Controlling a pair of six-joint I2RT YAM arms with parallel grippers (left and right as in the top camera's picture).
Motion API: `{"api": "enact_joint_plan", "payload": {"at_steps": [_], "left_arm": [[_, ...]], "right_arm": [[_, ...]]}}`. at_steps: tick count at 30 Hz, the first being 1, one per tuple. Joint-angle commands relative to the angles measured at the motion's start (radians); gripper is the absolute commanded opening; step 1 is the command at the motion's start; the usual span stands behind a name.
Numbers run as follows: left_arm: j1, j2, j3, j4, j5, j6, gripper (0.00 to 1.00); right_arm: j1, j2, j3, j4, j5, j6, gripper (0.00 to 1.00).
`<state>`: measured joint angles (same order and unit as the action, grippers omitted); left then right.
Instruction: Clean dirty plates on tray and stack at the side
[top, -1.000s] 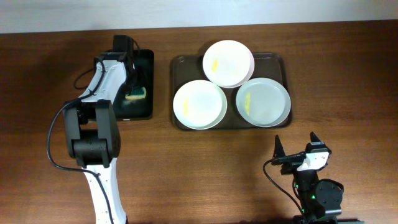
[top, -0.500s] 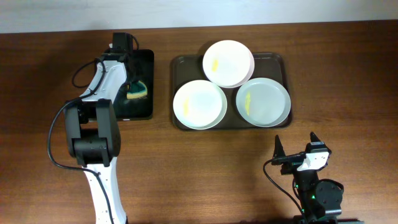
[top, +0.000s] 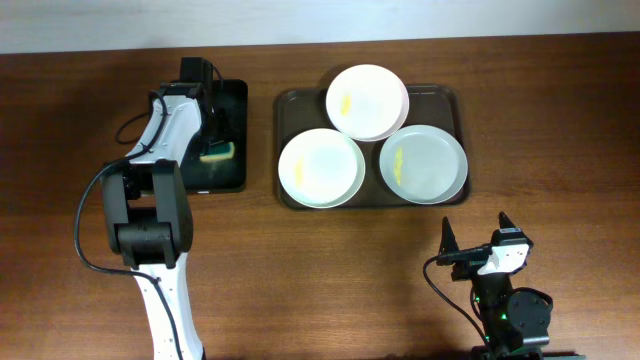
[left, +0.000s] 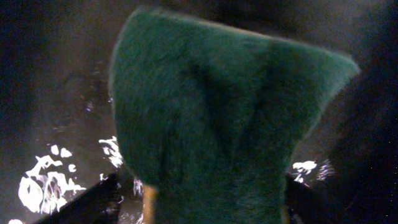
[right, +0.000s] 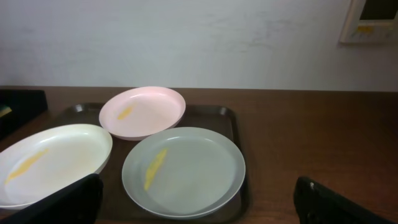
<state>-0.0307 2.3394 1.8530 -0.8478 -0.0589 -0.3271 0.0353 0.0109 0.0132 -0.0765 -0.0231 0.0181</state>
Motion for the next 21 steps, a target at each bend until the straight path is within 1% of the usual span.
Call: {"api": "enact_joint_plan", "payload": {"at_steps": [1,2,3,4,5,9,10,11,12,17,18,19,20,21], "left_arm": [[0.003,0.018,-0.009,-0.012,0.078,-0.002,0.44],[0.003,0.018,-0.009,-0.008,0.078,-0.002,0.35],[0.003,0.018,-0.009,-0.002,0.07,-0.002,0.2],[0.003,0.018,-0.009,0.003,0.051,-0.002,0.09],[0.003,0.018,-0.009,0.005,0.035,-0.002,0.0],[0.003,0.017,-0.009,0.005,0.006,-0.001,0.01],[0.003,0.018,-0.009,0.008,0.006,-0.001,0.33],[0.003,0.017,-0.009,0.018,0.006,-0.001,0.82],[0.004,0.018,-0.009,0.037,0.005,-0.001,0.99],[0.008,0.018,-0.009,0.097,-0.079,-0.001,1.0],[0.008,0.018,-0.009,0.099,-0.086,-0.001,0.96],[0.008,0.018,-0.009,0.099,-0.088,-0.001,0.89],[0.008,0.018,-0.009,0.099,-0.088,-0.001,0.67],[0.008,0.018,-0.009,0.098,-0.088,-0.001,0.5]], "right_arm": [[-0.003,-0.007,-0.008,-0.003,0.006,-0.007,0.98],[-0.003,-0.007,-0.008,-0.003,0.006,-0.007,0.98],[-0.003,-0.007,-0.008,-0.003,0.006,-0.007,0.98],[-0.003,-0.007,-0.008,-0.003,0.006,-0.007,0.98],[-0.003,-0.007,-0.008,-0.003,0.006,-0.007,0.98],[-0.003,-0.007,-0.008,-0.003,0.006,-0.007,0.98],[-0.003,-0.007,-0.008,-0.003,0.006,-0.007,0.98],[-0.003,-0.007,-0.008,-0.003,0.006,-0.007,0.98],[-0.003,-0.007,-0.008,-0.003,0.006,-0.007,0.98],[-0.003,-0.007,-0.008,-0.003,0.006,-0.007,0.98],[-0.003,-0.007,-0.008,-0.003,0.006,-0.007,0.98],[-0.003,-0.007,-0.008,-0.003,0.006,-0.007,0.98],[-0.003,-0.007,-0.008,-0.003,0.006,-0.007,0.98],[-0.003,-0.007,-0.008,-0.003,0.006,-0.007,0.98]]}}
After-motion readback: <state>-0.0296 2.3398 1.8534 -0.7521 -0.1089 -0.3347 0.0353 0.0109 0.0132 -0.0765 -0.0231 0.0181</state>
